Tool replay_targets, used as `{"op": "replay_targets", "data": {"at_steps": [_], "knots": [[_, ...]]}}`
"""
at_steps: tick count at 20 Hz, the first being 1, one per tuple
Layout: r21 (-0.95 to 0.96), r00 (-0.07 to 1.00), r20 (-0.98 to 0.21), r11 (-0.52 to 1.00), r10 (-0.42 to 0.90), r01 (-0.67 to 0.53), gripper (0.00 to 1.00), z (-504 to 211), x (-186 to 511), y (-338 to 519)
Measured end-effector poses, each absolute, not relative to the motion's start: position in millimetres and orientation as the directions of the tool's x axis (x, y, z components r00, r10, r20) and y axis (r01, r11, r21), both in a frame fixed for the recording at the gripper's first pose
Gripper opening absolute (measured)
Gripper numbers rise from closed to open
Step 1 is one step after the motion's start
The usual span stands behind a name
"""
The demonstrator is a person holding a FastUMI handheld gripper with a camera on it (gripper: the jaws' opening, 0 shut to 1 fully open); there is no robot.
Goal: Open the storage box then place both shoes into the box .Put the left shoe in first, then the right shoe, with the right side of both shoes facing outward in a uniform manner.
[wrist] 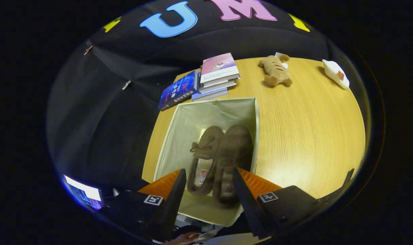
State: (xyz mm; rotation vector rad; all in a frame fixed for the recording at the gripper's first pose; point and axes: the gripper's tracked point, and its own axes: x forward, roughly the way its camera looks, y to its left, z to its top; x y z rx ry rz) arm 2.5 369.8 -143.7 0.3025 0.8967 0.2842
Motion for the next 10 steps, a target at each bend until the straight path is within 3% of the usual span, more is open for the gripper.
{"op": "replay_targets", "data": {"at_steps": [2, 10], "knots": [[0.354, 0.635, -0.685, 0.925, 0.357, -0.137, 0.99, -131, 3, 354], [0.206, 0.876, -0.426, 0.967, 0.227, -0.151, 0.99, -42, 40, 225]]}}
